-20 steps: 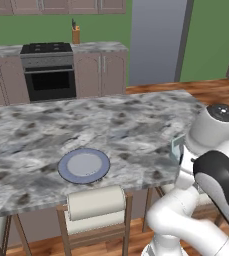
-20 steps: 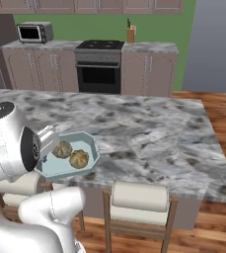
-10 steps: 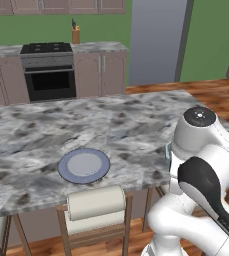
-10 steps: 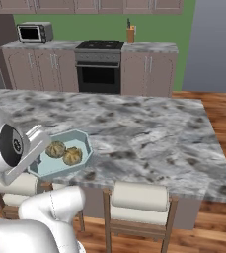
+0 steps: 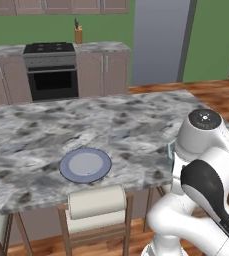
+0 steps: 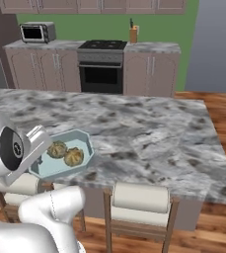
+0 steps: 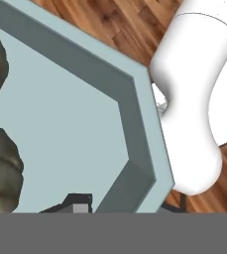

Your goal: Place two dumplings into each of the tupperware containers and then place the containers in the fridge.

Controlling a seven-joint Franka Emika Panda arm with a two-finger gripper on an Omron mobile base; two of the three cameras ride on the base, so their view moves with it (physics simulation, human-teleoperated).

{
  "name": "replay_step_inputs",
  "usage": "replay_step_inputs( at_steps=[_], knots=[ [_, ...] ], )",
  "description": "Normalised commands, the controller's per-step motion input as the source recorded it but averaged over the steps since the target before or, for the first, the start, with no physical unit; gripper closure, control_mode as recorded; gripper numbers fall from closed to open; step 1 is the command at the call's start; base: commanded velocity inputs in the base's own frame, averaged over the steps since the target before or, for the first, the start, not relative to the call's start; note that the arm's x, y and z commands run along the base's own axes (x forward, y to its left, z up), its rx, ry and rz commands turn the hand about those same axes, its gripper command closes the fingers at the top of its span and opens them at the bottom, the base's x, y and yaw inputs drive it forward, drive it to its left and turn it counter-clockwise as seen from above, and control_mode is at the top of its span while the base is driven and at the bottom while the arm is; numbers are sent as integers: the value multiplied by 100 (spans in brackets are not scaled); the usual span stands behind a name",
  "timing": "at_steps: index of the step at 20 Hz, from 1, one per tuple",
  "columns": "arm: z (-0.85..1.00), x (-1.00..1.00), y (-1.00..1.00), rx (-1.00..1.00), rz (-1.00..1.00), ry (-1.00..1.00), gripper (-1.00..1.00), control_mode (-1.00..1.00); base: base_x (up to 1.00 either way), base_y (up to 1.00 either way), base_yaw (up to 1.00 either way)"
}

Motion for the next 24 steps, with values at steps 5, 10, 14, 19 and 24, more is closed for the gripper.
replay_step_inputs(
  at_steps=[5,10,14,19,24],
  knots=[
    [0,0,0,0,0,0,100,100,-13,-4,17],
    [0,0,0,0,0,0,100,100,-48,28,9],
    [0,0,0,0,0,0,100,100,-33,67,0],
    [0,0,0,0,0,0,100,100,0,92,0],
    [0,0,0,0,0,0,100,100,-4,97,0]
  ],
)
